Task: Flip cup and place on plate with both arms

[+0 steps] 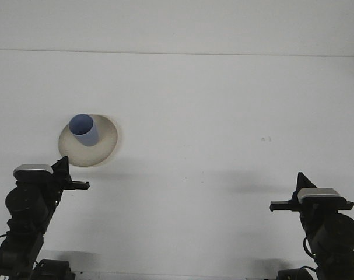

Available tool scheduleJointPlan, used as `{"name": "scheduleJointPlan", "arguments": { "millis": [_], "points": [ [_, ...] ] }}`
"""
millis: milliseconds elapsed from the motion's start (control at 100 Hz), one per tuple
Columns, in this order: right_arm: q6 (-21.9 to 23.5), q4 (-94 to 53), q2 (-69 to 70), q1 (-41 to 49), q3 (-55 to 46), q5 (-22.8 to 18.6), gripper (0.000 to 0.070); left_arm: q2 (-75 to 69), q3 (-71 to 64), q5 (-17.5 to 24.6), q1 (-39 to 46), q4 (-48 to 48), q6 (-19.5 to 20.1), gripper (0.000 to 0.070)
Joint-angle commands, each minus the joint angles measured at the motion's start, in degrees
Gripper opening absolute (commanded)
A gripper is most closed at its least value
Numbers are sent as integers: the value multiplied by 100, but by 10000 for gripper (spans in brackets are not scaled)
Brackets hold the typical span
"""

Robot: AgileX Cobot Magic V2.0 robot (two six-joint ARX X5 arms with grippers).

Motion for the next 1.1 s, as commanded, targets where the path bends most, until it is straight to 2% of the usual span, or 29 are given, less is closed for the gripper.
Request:
{"name": "scheduleJointPlan", "arguments": {
  "millis": [0, 380, 700, 1090],
  "points": [
    [-4, 52, 0, 2, 13, 22, 0, 4, 50, 9, -9, 70, 31, 12],
    [-7, 55, 0, 2, 13, 22, 0, -157, -70, 0, -9, 507, 101, 12],
    [-4, 55, 0, 2, 13, 22, 0, -1456, -1670, 2, -13, 1550, 94, 12],
    [-4, 55, 0, 2, 13, 22, 0, -3067, -3036, 0, -13, 1558, 72, 12]
  ]
}}
